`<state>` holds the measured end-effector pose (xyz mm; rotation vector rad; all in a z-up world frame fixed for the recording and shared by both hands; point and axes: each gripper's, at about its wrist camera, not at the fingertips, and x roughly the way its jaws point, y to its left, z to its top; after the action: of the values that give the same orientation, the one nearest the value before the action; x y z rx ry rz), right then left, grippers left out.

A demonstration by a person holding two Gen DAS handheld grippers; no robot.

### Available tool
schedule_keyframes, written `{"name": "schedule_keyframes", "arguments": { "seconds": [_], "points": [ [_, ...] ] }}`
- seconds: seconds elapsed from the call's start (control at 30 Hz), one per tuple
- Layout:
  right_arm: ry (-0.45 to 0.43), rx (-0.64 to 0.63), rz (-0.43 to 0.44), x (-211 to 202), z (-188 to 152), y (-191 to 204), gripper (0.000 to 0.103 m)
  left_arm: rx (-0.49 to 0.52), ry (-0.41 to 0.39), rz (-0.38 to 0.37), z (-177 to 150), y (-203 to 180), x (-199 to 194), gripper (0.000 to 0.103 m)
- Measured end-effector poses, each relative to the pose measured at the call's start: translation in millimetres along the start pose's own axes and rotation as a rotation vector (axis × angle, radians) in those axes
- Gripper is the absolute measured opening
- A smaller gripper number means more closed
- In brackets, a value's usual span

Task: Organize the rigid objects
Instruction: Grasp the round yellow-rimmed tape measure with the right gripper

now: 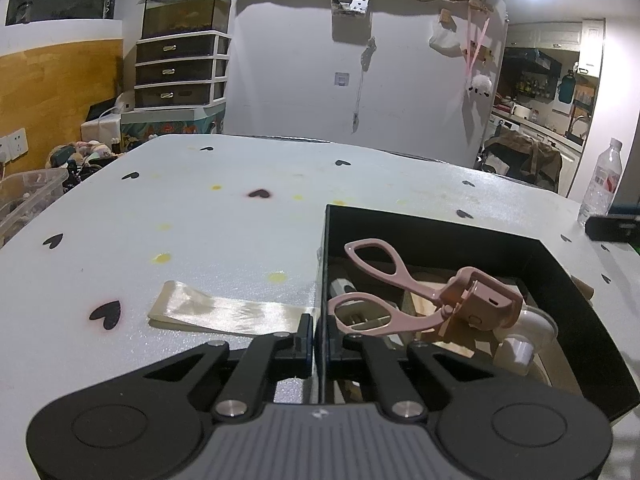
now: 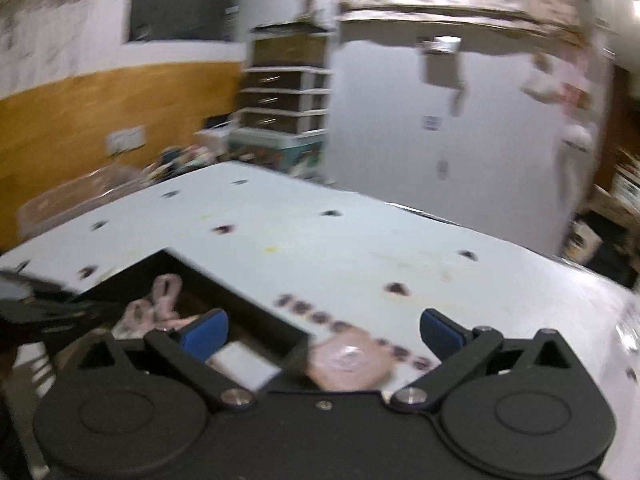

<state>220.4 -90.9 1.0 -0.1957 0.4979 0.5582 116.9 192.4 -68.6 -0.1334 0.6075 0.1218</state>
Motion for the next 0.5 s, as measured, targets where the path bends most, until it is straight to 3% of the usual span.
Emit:
{"name": "schedule_keyframes", "arguments": {
  "seconds": [0.3, 0.4, 0.5],
  "points": [
    [0.133, 0.207, -0.196, 29, -48, -31, 0.103, 0.004, 0.0, 0.002, 0, -1, 0, 0.004],
    [0.141, 0.222, -0.211, 37, -62, -31, 0.102, 0.005, 0.001, 0.001, 0, -1, 0, 0.004],
    [0.147, 0.207, -0.199, 45, -68, -28, 0.092, 0.005, 0.002, 0.001, -1, -1, 0, 0.004]
  ]
}}
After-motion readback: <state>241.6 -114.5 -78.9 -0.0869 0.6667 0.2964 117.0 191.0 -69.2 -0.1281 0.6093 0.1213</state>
